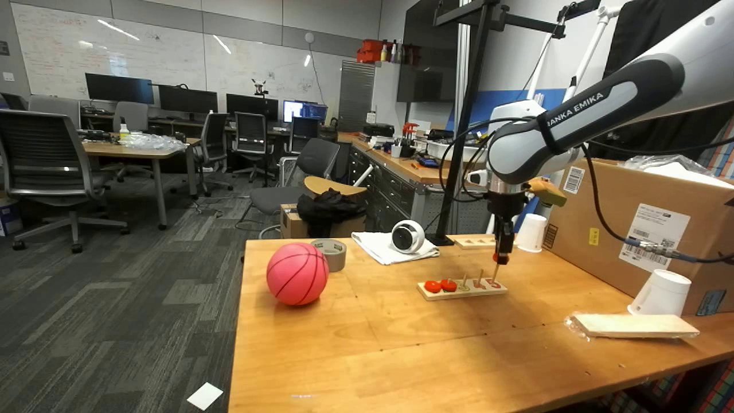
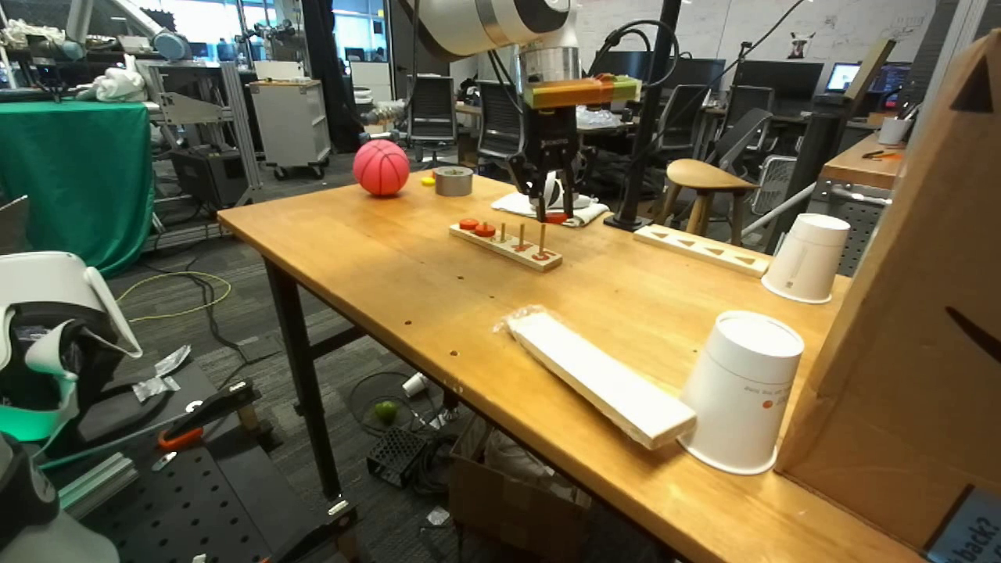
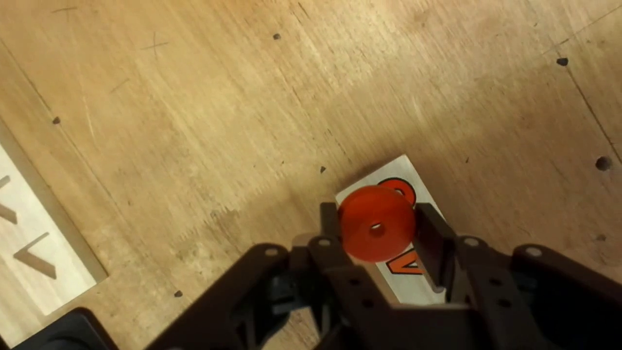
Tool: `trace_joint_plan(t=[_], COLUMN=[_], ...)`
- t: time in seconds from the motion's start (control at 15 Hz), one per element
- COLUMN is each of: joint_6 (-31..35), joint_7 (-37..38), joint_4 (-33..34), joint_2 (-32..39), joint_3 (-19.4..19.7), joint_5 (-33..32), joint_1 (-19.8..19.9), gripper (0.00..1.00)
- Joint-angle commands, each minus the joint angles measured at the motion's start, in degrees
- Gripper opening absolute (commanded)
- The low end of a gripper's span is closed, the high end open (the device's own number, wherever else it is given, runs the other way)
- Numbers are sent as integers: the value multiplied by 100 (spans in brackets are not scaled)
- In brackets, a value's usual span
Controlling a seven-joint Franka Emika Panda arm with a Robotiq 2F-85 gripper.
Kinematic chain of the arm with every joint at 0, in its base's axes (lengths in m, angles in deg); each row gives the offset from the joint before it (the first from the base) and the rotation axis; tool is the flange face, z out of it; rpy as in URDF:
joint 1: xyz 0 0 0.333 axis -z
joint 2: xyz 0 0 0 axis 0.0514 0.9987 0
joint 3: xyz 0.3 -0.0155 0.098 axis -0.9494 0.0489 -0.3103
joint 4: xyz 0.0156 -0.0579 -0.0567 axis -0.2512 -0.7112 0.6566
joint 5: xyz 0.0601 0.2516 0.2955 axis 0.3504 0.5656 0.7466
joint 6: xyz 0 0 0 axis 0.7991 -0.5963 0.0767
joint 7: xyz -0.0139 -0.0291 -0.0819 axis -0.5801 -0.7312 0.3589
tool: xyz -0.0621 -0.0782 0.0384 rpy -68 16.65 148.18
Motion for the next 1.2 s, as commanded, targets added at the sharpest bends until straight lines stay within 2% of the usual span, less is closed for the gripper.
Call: trace_joint_plan(t=[0.0, 0.47, 1.13], joint_6=[-26, -14, -78], joint_7=[-59, -113, -159], joint_4=[38, 40, 106], joint_2=[41, 80, 127], joint_3=[-77, -100, -250], joint_5=[282, 609, 594], joint_1=[149, 248, 177], gripper=[17, 17, 17])
